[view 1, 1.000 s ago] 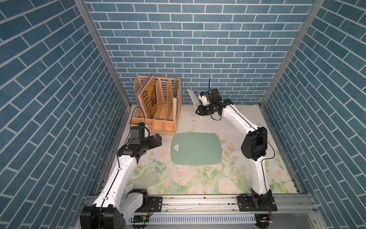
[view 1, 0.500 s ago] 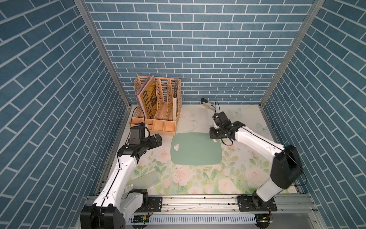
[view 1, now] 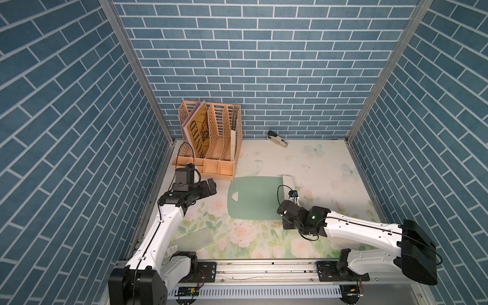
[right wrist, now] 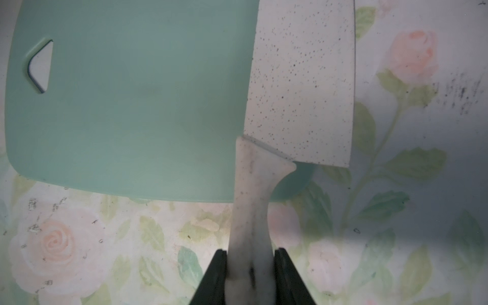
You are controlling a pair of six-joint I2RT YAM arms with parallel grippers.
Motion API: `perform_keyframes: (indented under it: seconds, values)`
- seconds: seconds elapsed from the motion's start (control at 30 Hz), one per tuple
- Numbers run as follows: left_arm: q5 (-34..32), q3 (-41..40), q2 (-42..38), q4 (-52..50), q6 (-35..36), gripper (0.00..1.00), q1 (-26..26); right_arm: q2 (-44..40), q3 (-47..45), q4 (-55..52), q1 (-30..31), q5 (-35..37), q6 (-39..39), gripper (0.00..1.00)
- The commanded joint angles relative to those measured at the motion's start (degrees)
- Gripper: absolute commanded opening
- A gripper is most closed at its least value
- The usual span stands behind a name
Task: Align the knife with the edge of the cutting board
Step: Place the knife at the edge of the cutting board.
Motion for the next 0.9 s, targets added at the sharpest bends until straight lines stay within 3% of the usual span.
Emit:
perform_keyframes:
  seconds: [0.0, 0.2, 0.6, 0.87]
  values:
    - [-0.9, -1.0, -1.2, 0.4, -0.3, 1.0, -0.7, 1.9, 0.8, -1.3, 3.7, 8.7, 7.6, 0.0]
    - [-1.7, -1.1, -2.8, 0.4, -0.5, 1.0, -0.8, 6.3, 3.5, -2.7, 7.7, 13.4, 11.2, 0.0]
    - [-1.3, -1.0, -1.4, 0.2, -0.3, 1.0, -0.8, 13.0, 1.8, 1.7, 10.5, 15.0, 14.1, 0.0]
    - [-1.1, -0.9, 0.1, 0.1, -0.2, 0.99, -0.8, 12.1, -0.6, 4.3, 10.7, 11.0, 12.3, 0.0]
